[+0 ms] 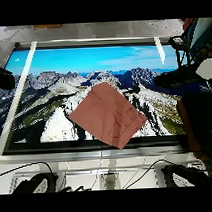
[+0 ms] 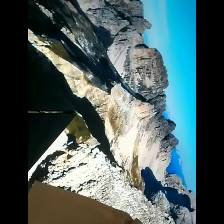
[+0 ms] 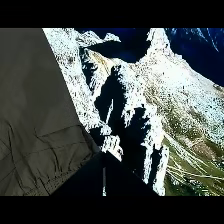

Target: Fold the clothes and pants, and hang the long-sleeved shirts on hangers.

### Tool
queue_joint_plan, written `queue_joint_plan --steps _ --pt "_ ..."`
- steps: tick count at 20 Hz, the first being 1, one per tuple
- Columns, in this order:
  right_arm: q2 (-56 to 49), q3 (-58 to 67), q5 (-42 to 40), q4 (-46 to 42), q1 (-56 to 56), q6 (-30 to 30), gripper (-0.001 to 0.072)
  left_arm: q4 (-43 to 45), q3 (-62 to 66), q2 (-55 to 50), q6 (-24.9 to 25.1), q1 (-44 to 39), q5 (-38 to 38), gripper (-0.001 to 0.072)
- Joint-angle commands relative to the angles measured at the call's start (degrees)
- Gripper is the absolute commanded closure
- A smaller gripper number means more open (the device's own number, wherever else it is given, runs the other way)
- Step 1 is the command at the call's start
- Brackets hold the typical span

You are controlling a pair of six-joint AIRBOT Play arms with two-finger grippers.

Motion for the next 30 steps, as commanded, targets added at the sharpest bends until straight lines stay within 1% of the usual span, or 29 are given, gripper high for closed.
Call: queue_joint_plan --steps 1,9,13,14,16,17,18,20,23,24,25,26,27,28,30 --pt "0.0 0.0 0.0 0.0 0.0 0.0 0.0693 0.0 0.1 0.0 0.0 0.0 0.0 0.0698" --pt "0.0 0.0 0.0 0.0 0.0 0.0 0.0693 0.0 0.1 0.0 0.0 0.0 0.0 0.0698" --pt "0.0 0.0 -1.7 0.8 0.0 0.0 0.0693 0.0 0.1 0.0 0.0 0.0 0.0 0.0698" --pt "-0.1 -0.1 0.3 0.9 0.0 -0.3 0.0694 0.0 0.1 0.0 0.0 0.0 0.0 0.0698" --pt "0.0 -1.9 7.8 1.5 0.0 -3.2 0.0695 0.0 0.1 0.0 0.0 0.0 1.6 0.0699" --pt "0.2 -4.7 10.7 4.7 0.0 -5.7 0.0695 0.0 0.1 0.0 0.0 0.0 2.9 0.0698" --pt "0.9 -9.5 13.0 10.6 0.0 -8.6 0.0694 -0.1 0.1 0.0 0.0 0.0 3.2 0.0699" --pt "3.4 -22.2 13.0 23.5 0.0 -11.8 0.0694 0.0 0.1 0.0 0.0 0.0 3.2 0.0699" --pt "8.3 -41.0 5.0 41.5 0.0 -12.6 0.0693 0.0 0.0 -0.1 -0.2 0.0 3.3 0.0699" --pt "9.3 -46.1 2.2 46.2 0.0 -12.5 0.0688 -0.1 -0.1 -0.4 -0.2 0.0 3.2 0.0685" --pt "9.8 -50.1 0.1 49.7 0.0 -12.3 0.0582 0.0 -0.1 -1.0 -0.2 0.0 2.9 0.0573" --pt "9.8 -53.6 -1.4 51.9 0.1 -12.1 0.0351 0.0 -0.4 -1.9 -0.2 0.0 2.6 0.0379" --pt "9.8 -56.5 -2.9 52.2 0.7 -11.4 0.024 0.0 -1.0 -2.9 -0.9 0.0 2.4 0.0336" --pt "9.8 -58.8 -4.7 52.0 1.8 -10.2 0.0241 0.0 -2.1 -4.1 -1.5 0.0 1.5 0.035" --pt "9.6 -62.2 -11.0 52.2 5.0 -7.1 0.0241 -0.4 -4.4 -7.0 -1.5 0.0 -1.5 0.035"
